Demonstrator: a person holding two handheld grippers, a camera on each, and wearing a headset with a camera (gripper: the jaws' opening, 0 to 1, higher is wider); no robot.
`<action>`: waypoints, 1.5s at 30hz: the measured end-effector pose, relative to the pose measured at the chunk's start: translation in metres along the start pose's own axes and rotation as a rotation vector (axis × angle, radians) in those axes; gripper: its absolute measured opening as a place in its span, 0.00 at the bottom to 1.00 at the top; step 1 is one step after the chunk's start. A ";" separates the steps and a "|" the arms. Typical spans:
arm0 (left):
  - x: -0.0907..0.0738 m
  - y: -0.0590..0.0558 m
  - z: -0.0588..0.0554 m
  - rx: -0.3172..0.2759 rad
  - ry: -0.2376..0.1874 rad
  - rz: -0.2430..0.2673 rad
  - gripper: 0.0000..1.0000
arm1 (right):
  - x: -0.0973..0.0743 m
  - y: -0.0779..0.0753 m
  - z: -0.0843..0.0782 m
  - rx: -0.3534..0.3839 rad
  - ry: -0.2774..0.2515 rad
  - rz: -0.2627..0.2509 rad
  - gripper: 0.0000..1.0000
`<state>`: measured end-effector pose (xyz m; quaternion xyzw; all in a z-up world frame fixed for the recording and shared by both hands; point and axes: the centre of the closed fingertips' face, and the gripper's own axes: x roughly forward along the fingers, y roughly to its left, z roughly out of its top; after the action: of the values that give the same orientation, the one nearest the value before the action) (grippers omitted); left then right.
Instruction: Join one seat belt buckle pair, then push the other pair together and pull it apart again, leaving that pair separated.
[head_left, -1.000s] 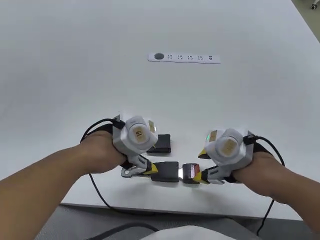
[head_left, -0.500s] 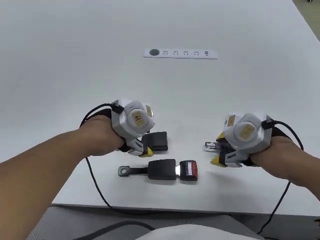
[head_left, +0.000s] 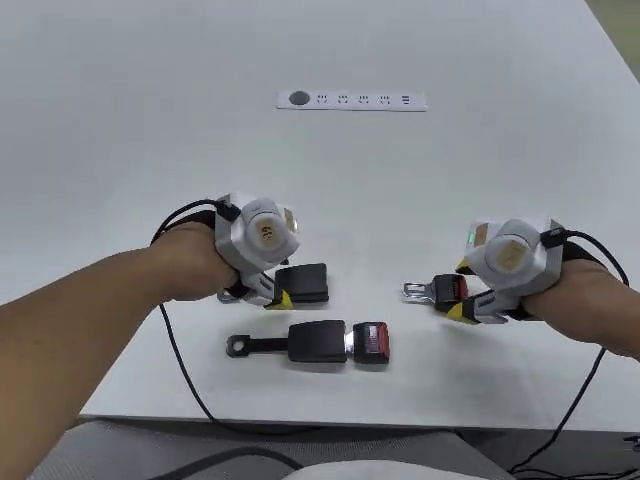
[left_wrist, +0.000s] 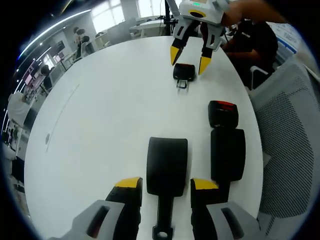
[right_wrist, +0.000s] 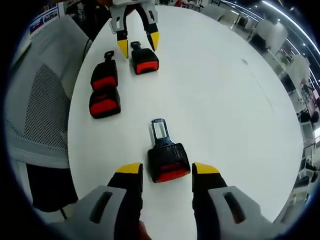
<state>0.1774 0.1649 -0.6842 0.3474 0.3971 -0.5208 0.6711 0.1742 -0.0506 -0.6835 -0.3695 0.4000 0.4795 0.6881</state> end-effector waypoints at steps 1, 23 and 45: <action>0.001 -0.002 0.000 0.001 0.006 -0.009 0.39 | 0.001 -0.001 -0.001 0.002 0.004 0.005 0.37; 0.010 -0.002 -0.003 0.037 -0.012 -0.088 0.33 | 0.016 -0.002 -0.003 -0.072 0.082 0.166 0.33; 0.011 -0.002 -0.004 0.028 -0.017 -0.091 0.32 | 0.020 0.007 0.025 -0.022 -0.023 0.133 0.33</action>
<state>0.1767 0.1631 -0.6958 0.3335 0.3995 -0.5594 0.6452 0.1771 -0.0187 -0.6925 -0.3444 0.4105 0.5327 0.6551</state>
